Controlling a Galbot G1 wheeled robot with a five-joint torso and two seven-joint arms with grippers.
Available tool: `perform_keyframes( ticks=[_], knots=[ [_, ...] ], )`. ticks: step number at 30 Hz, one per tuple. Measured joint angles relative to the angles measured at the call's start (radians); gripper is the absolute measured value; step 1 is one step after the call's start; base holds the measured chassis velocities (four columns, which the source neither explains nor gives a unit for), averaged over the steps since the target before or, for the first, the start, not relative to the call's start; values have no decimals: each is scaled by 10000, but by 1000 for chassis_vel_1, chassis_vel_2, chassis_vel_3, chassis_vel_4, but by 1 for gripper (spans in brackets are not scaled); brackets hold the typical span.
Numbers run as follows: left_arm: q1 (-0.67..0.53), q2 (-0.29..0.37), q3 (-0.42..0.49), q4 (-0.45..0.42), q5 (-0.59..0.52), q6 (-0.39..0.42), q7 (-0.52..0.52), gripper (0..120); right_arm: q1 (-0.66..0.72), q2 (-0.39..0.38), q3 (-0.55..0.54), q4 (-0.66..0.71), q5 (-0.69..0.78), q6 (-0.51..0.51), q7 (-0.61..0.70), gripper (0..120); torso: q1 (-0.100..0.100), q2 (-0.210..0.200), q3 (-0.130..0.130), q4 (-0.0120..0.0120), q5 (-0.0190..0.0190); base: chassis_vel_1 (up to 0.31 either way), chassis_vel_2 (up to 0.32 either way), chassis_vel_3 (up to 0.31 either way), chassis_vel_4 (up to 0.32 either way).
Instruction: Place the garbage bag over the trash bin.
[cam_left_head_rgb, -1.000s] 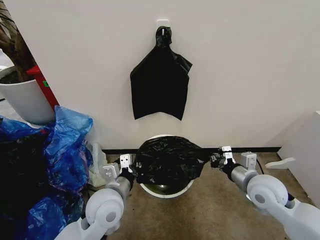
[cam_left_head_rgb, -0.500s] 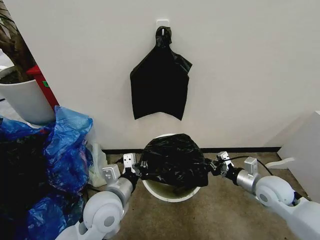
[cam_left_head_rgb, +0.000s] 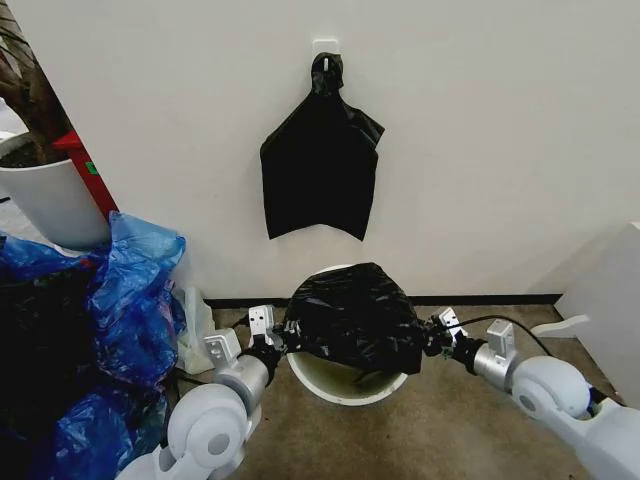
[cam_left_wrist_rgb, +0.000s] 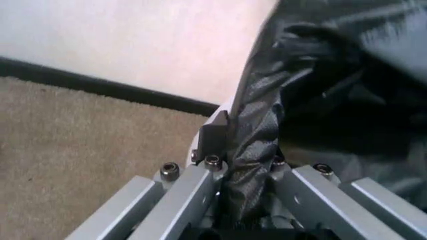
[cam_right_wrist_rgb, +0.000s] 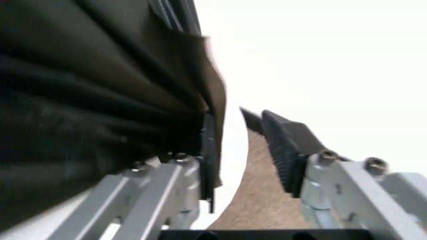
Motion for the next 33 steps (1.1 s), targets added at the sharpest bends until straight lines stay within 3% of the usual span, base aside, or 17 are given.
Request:
perform_keyframes(
  ticks=[10,14,17,20,22,23,25,29,33],
  knots=[
    [38,-158,-3,663,121,0,-72,1,-285,-456,1022,376,302,7,397,58,0,0,0,1,1,0,0,0,0],
    [-64,-247,-1,938,139,-97,-295,1,-600,-581,1982,599,602,1,768,79,1,0,1,0,2,0,0,0,0],
    [-105,-287,12,999,202,-175,-391,1,-723,-581,2349,992,1024,-201,1351,85,1,0,1,-1,2,0,0,0,0],
    [-146,-357,95,1013,456,-349,-465,1,-833,-376,2615,2185,2227,-764,2734,98,1,0,0,0,-2,0,0,0,0],
    [-183,-396,172,1012,745,-552,-486,1,-786,11,2333,3461,3292,-1245,4749,100,1,0,0,0,-3,0,0,0,0],
    [-183,-396,172,1012,745,-552,-486,1,-786,11,2333,3461,3292,-1245,4749,100,1,0,0,0,-3,0,0,0,0],
    [-216,-411,207,1012,962,-687,-439,1,-675,334,1991,4264,4160,-1499,6192,100,1,0,0,1,-1,0,0,0,0],
    [-434,-439,351,1200,2166,-1354,84,1,-356,1338,1495,5846,8249,-1627,11024,100,1,0,0,-1,-1,0,0,0,0],
    [-480,-426,434,1468,3262,-2057,580,1,-331,1525,1642,5894,9907,-977,12276,100,1,0,0,-2,0,0,0,0,0]
  ],
)
